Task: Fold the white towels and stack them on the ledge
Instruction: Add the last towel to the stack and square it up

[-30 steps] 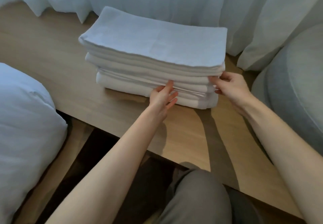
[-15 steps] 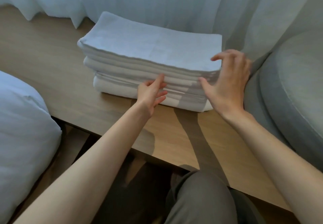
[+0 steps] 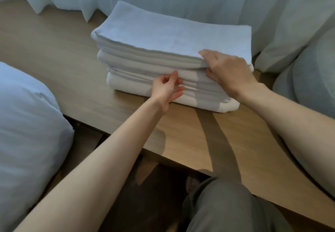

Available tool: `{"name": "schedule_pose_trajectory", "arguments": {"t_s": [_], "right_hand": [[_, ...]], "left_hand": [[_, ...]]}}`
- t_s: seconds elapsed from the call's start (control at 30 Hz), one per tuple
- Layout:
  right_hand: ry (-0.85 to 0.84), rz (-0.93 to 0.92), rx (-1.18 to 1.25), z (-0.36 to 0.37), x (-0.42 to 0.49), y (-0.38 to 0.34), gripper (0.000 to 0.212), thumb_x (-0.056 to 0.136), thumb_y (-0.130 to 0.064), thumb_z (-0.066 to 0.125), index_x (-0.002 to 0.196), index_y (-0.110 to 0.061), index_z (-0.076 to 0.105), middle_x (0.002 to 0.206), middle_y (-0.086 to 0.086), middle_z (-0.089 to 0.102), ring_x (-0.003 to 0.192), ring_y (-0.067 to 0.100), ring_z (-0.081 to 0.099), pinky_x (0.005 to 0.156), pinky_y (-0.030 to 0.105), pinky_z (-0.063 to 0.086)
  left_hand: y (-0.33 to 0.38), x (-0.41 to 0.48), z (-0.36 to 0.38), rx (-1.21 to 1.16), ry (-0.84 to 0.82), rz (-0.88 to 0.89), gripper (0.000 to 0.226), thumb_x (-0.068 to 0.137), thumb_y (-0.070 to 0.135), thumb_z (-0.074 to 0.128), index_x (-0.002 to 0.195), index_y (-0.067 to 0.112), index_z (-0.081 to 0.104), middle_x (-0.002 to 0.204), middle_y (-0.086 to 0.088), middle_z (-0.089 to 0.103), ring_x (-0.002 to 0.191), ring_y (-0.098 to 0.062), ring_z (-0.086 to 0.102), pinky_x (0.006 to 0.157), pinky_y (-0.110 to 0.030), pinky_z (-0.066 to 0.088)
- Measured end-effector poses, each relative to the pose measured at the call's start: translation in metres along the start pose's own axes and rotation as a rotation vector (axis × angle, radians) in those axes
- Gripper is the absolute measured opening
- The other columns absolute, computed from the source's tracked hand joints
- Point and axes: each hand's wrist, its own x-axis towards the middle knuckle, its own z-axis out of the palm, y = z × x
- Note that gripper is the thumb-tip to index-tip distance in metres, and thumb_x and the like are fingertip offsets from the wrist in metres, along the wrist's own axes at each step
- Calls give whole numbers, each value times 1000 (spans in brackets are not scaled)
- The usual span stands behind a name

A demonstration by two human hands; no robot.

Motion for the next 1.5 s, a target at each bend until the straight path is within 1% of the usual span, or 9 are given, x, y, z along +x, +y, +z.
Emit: {"name": "schedule_pose_trajectory", "arguments": {"t_s": [0.2,0.4,0.53,0.67,0.8,0.93,1.07,1.23,1.5], "right_hand": [[96,-25,-24,-8,-11,-3,44,98,-6,35,142,-6,37,143,12,45,108,34,56,77,48,51],[97,45,11,22,-23,-4,56,97,-3,42,149,-20,27,156,4,29,143,29,25,118,41,13],[158,65,70,18,-18,-6,60,93,2,48,146,-22,34,153,8,33,141,31,29,118,42,9],[175,58,144,14,-9,-12,57,92,1,49,144,-21,40,146,7,44,133,29,41,114,43,23],[213,83,186,11,-2,-19,52,90,-2,56,138,-18,48,136,9,55,119,32,53,93,45,44],[241,88,173,14,-2,-22,51,88,-2,62,136,-16,51,127,11,61,106,35,59,81,46,49],[248,110,135,18,-1,-20,55,87,5,59,137,-17,50,129,12,59,112,36,57,94,52,44],[267,150,84,12,8,-12,64,83,19,49,136,-17,51,136,16,54,125,38,49,112,52,27],[145,255,11,16,-13,-8,70,86,12,50,146,-21,36,149,10,40,137,35,34,117,51,10]], "left_hand": [[1,1,3,-34,22,-10,19,97,25,54,99,7,54,83,-2,61,74,-13,65,71,-21,57],[6,-4,-3,-28,-11,-37,15,96,20,55,102,6,58,92,-1,64,84,-16,67,79,-26,57],[23,-1,-27,-228,287,74,13,97,9,49,90,8,59,83,-2,63,71,-16,64,75,-27,56],[50,11,-60,-378,477,145,17,97,17,52,106,5,60,99,-8,66,81,-15,66,78,-27,58],[72,19,-78,-408,422,132,29,89,30,66,106,6,61,110,-11,67,99,-19,67,86,-32,56],[88,27,-85,-424,404,133,27,80,26,77,90,6,62,104,-11,69,89,-18,68,82,-31,58],[94,34,-93,-405,349,102,21,79,17,76,89,7,60,101,-12,68,86,-20,67,74,-30,59],[96,36,-102,-452,237,108,21,82,20,74,98,11,63,109,-7,69,94,-18,67,85,-38,56],[80,25,-98,-405,378,155,23,84,16,71,100,2,62,109,-12,66,96,-22,66,75,-28,58]]}}
